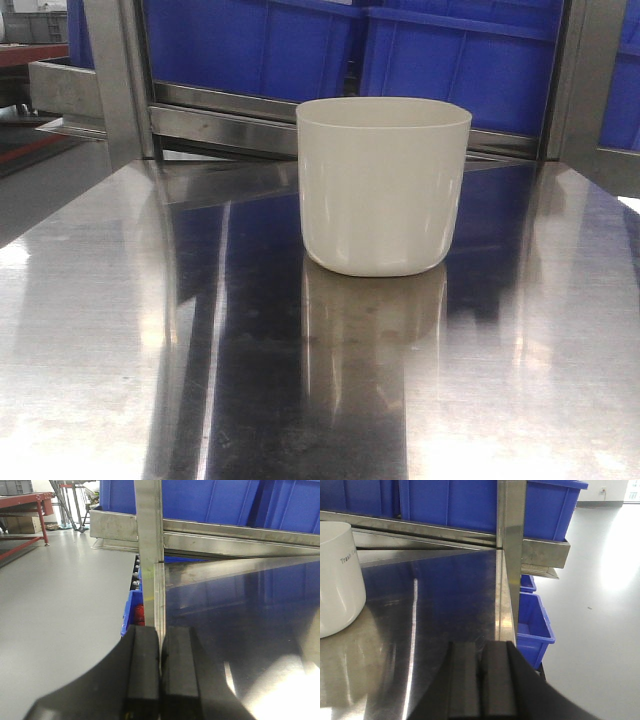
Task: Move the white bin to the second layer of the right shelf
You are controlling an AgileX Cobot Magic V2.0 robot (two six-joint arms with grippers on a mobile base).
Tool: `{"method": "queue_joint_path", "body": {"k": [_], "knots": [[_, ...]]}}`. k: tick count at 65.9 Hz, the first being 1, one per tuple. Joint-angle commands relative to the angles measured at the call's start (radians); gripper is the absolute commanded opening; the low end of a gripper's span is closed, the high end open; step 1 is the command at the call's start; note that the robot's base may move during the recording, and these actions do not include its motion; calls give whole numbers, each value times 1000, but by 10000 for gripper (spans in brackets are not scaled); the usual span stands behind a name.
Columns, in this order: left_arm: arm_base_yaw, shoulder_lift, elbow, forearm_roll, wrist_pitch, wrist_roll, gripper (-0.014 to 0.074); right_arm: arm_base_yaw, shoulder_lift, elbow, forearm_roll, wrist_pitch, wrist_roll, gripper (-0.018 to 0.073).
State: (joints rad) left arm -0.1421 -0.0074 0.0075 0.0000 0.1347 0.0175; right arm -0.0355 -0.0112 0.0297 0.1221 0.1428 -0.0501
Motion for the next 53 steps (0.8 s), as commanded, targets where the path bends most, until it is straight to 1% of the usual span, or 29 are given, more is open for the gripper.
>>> {"method": "queue_joint_path", "body": {"k": [1,53], "knots": [[-4,-15,37,0,-87,-5,85,3,-20,-16,-3,-85,-4,48],[-4,-15,37,0,-87,-5,85,3,-20,-16,-3,-111,-4,48]]}}
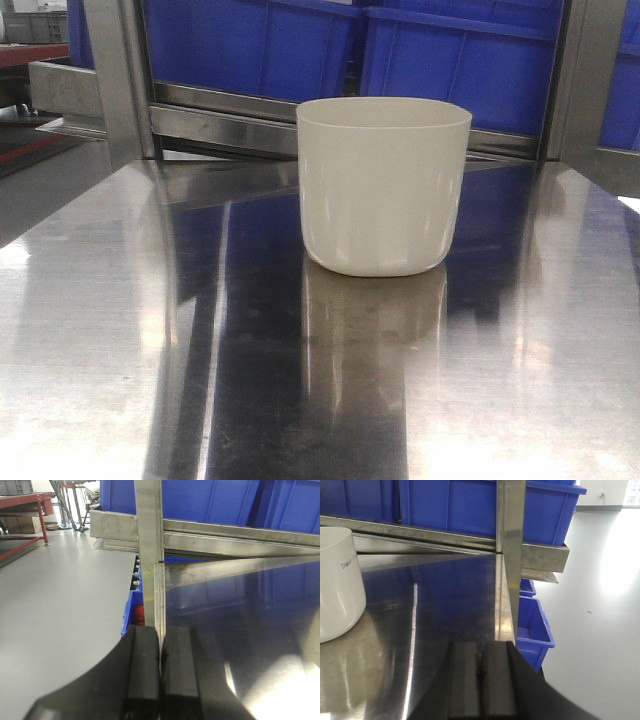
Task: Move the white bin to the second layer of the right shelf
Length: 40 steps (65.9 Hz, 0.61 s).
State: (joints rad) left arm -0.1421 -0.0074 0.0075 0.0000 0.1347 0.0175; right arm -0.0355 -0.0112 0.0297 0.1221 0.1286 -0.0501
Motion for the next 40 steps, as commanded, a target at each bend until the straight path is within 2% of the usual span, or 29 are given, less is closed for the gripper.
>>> {"method": "queue_joint_path", "body": {"k": [1,20,29,40], "knots": [[-4,-15,37,0,-87,-5,85,3,-20,-16,-3,-97,-4,48],[-4,-15,37,0,-87,-5,85,3,-19,-29,-3,-35,-4,48],[-4,-15,37,0,-87,-5,85,3,-15,-106,-2,88,-4,48],[-4,-15,37,0,-87,-5,85,3,49,-203,4,99,-4,48]]}}
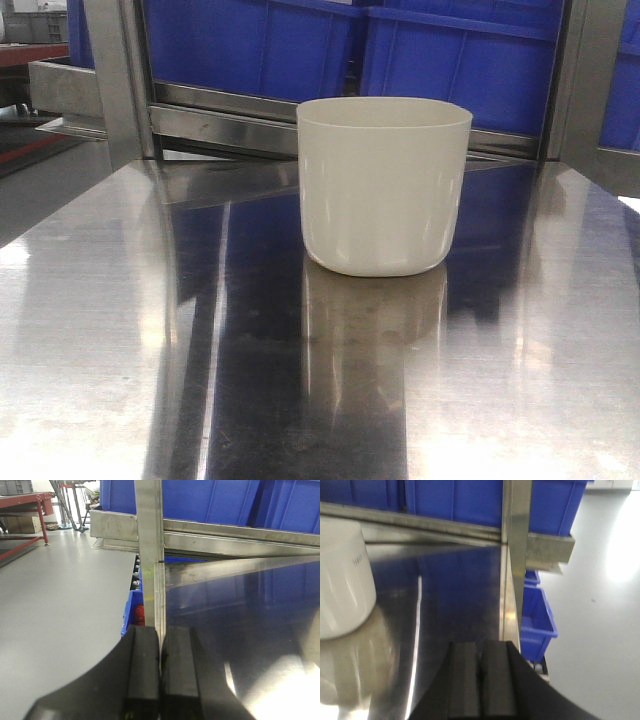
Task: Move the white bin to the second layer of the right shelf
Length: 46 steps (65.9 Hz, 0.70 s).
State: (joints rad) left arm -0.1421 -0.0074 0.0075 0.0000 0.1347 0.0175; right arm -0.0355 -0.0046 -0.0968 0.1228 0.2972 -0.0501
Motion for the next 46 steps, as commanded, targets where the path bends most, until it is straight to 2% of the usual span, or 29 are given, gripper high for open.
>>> {"method": "queue_joint_path", "body": {"k": [1,11,25,33,39,46], "knots": [[-4,-15,37,0,-87,-5,85,3,57,-91,3,-60,-4,48],[-4,-15,37,0,-87,-5,85,3,198,-216,3,22,-4,48],[-4,-15,37,0,-87,-5,85,20,435,-385,4,55,-4,48],[-4,-15,37,0,-87,-5,85,90,566,-449,4,55,-4,48],[-4,-15,37,0,-87,-5,85,177,686,-502,4,50,-2,67],[-4,-15,37,0,-87,-5,85,256,803,-572,4,44,0,181]]}}
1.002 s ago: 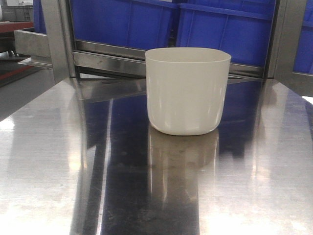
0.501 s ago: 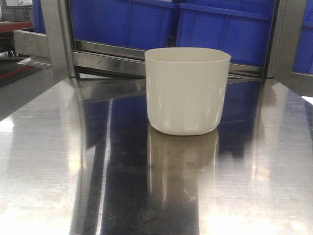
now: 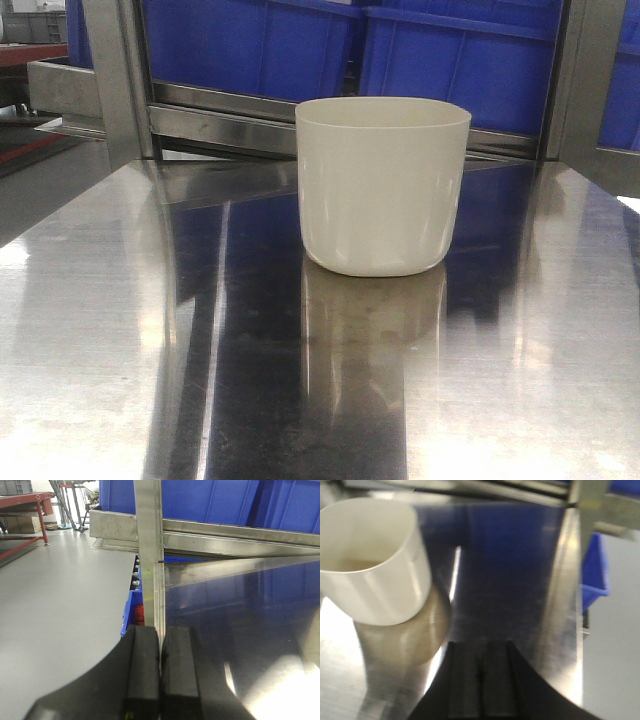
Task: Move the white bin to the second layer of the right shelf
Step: 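Move the right gripper down to the rim of the white bin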
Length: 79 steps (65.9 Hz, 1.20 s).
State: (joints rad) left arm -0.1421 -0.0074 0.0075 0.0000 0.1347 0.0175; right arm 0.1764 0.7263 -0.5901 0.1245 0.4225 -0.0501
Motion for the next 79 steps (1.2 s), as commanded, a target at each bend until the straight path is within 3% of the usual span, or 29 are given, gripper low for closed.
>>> {"method": "queue_joint_path", "body": {"k": [1,10,14,26,41,48,60,79], "knots": [[-4,-15,37,0,-87,-5,85,52,87,-89,2,-81,1,202],[-4,-15,37,0,-87,-5,85,93,259,-213,2,-81,18,425],[-4,-15,37,0,-87,-5,85,100,328,-283,7,-80,27,462],[-4,-15,37,0,-87,-5,85,102,525,-534,11,21,26,467],[-4,-15,37,0,-87,-5,85,115,760,-843,124,327,27,467],[-4,-15,37,0,-87,-5,85,130,846,-953,132,424,38,467],[-4,-15,37,0,-87,-5,85,134,956,-1057,122,528,159,467],[-4,-15,37,0,-87,-5,85,134,1018,-1073,0,569,213,467]]}}
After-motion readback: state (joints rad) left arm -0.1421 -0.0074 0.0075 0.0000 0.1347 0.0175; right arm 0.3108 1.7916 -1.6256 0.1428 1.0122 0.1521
